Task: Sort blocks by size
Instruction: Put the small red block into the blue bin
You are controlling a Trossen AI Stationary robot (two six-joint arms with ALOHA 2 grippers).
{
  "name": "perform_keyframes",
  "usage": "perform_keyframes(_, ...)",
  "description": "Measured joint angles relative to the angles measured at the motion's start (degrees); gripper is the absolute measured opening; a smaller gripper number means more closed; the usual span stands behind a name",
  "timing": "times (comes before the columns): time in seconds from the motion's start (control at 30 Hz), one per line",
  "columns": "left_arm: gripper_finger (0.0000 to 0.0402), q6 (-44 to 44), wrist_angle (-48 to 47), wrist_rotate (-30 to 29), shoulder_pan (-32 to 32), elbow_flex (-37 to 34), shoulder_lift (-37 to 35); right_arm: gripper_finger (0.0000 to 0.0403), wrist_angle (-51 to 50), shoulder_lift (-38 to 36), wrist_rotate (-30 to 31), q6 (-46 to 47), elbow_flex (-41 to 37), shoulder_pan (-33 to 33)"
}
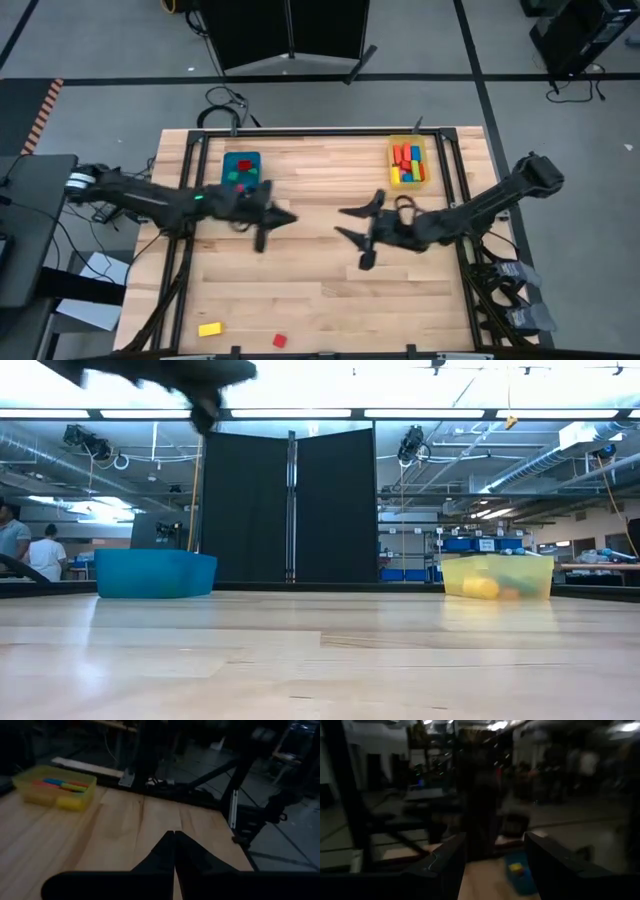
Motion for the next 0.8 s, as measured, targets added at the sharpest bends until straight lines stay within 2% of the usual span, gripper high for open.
perform_keyframes(0.13,0.0014,-3.42,-13.65,-13.40,-10.75,-1.12,-11.54,0.0210,-0.42,8.40,-5.33,6.03,3.87,-1.13)
perform_keyframes(0.27,0.0014,-6.51,-21.28,-23.57,-19.67,-1.19,-15.59,0.0210,-4.42,18.07,-9.85,9.48,11.34,-0.87)
perform_keyframes(0.33,0.0014,-8.20,-22.71,-25.53,-22.78,-1.10,-16.20,0.0210,-8.98,23.07,-12.49,11.10,16.42,-0.19)
perform_keyframes(0.53,0.0014,-11.00,-24.52,-26.07,-29.61,-1.14,-15.73,0.0220,-24.82,37.23,-22.50,12.56,34.26,2.86)
perform_keyframes(0.8,0.0014,-12.44,-24.45,-29.91,-35.81,-1.14,-15.62,0.0271,-46.53,52.87,-29.71,9.74,56.91,5.98)
